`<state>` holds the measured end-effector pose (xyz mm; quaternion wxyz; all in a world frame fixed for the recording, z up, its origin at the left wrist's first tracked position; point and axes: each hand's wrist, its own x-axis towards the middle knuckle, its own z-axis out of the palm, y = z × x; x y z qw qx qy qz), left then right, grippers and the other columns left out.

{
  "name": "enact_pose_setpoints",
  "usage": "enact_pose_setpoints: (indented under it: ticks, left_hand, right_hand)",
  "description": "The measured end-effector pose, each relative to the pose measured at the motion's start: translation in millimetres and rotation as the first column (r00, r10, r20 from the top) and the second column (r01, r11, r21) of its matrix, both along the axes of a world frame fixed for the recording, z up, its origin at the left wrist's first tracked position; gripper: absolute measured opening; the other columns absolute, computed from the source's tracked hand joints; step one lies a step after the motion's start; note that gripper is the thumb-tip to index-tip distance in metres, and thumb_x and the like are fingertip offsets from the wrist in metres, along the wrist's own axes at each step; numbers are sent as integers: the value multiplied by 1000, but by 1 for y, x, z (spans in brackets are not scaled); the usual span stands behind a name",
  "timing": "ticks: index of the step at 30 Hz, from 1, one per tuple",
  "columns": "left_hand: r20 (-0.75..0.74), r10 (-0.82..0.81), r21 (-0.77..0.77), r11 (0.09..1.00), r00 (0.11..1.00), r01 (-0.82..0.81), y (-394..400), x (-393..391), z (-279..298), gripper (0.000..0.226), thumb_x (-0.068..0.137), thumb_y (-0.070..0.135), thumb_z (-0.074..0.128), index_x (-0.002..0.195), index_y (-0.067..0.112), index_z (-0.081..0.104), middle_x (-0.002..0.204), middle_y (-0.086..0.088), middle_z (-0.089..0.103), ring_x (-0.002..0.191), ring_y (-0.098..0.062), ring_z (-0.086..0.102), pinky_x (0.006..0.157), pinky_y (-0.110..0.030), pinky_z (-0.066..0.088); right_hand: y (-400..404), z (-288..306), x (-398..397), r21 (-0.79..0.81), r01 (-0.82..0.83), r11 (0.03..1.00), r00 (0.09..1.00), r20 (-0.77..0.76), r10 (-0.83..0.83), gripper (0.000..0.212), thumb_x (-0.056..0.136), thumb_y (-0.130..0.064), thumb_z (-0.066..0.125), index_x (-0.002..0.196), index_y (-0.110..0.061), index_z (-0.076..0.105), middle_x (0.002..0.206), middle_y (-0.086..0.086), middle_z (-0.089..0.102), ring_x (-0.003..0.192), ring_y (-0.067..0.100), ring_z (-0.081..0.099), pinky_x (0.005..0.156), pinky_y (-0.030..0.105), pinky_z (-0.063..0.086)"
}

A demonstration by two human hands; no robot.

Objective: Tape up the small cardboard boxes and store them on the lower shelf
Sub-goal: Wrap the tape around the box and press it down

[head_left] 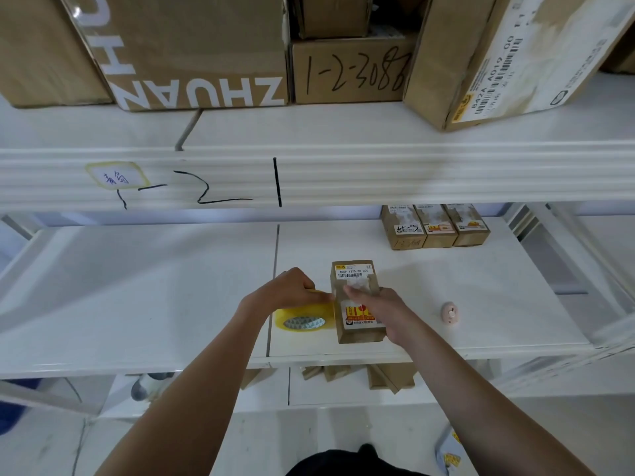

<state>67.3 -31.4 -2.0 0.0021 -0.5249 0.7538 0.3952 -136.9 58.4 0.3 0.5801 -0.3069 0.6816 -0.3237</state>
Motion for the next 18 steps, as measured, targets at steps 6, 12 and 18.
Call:
enact_pose_setpoints:
  ticks: [6,12,18]
  left_hand:
    - [-142,50,169,985,989,-26,0,17,4,37,89,49,72,64,22,73,68,5,65,69,-12,59,65,-23,43]
    - [-153,58,149,988,986,-35,5,14,9,42,84,54,74,53,27,69,58,11,62,64,-8,62,61,-22,45]
    - [-97,24,73,997,995,-17,9,11,14,51,83,59,73,48,24,62,52,10,54,59,-12,55,60,-25,41]
  right_hand:
    - [5,4,-16,22,16,1000,999,35,-17,49,74,-51,85,108,-17,73,88,4,80,77,17,78,59,28,58]
    - [10,0,-21,22,-5,1000,999,41,4,52,73,-50,86,109,-16,72,90,6,79,81,20,78,72,35,60]
    - [14,-1,-29,9,-2,1000,999,52,1,53,72,-51,86,109,-15,73,89,6,79,80,20,78,76,36,60]
